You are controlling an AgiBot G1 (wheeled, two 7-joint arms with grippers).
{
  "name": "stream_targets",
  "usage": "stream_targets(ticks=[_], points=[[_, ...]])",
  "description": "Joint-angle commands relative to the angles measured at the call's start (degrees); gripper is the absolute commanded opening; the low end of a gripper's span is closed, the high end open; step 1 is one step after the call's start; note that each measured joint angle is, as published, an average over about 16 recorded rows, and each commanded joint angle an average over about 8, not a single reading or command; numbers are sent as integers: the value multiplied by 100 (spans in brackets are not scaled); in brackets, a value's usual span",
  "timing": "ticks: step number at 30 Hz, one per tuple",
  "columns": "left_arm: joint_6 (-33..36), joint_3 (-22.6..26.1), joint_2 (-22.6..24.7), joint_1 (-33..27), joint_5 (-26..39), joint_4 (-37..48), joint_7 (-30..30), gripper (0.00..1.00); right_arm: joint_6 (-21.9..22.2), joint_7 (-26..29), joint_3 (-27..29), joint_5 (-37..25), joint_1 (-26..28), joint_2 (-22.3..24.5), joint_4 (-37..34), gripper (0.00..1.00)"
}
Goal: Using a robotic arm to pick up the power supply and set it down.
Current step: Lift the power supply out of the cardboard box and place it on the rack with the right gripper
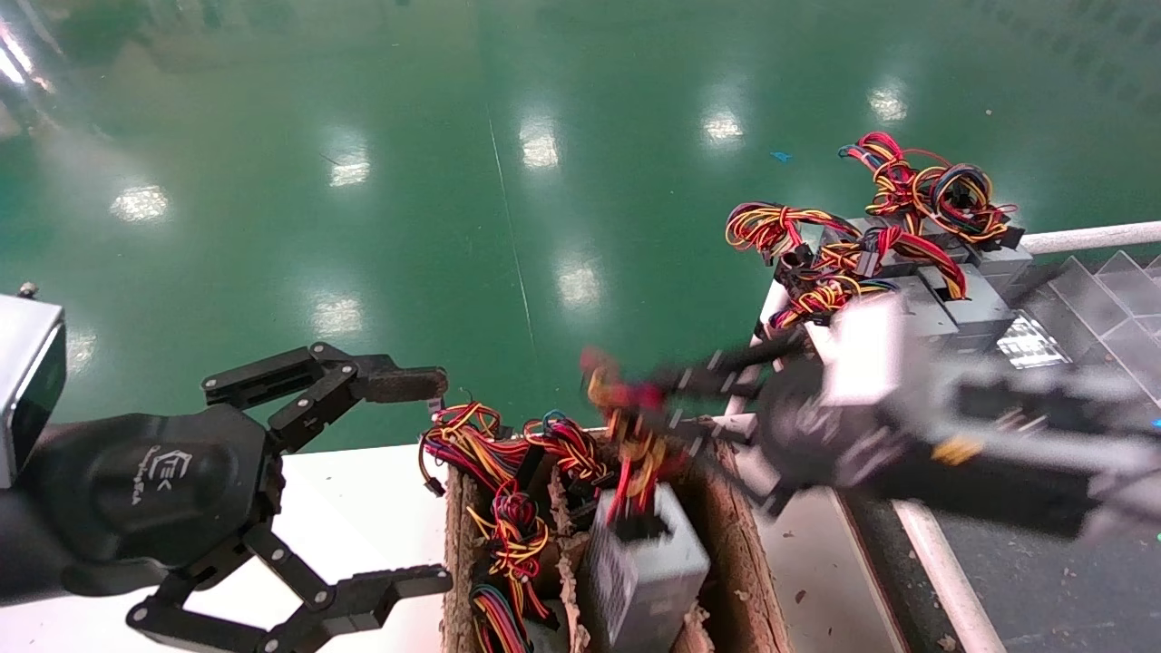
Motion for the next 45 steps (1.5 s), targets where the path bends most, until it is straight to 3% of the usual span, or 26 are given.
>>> stream_targets(ticks=[1,6,11,20,25,36,45], points=[[0,0,0,0,0,0,0,100,-26,-81,211,295,26,101,3,0],[-1,1,-1,0,-1,0,1,100,-38,-221,764,833,361,433,2,0],[-1,2,-1,-1,-2,0,1,100,134,-230,1032,797,888,748,-19,0],[-2,4,-2,-1,-3,0,2,100,615,-66,869,-528,2026,1384,-87,0],[-2,5,-2,-1,-4,0,3,100,797,138,757,-1204,2375,1741,-234,0],[-3,7,-3,-2,-5,0,4,100,540,395,510,-1968,2520,2360,-1056,0],[-4,9,-4,-2,-6,0,5,100,308,364,381,-1898,1967,2607,-1492,0]])
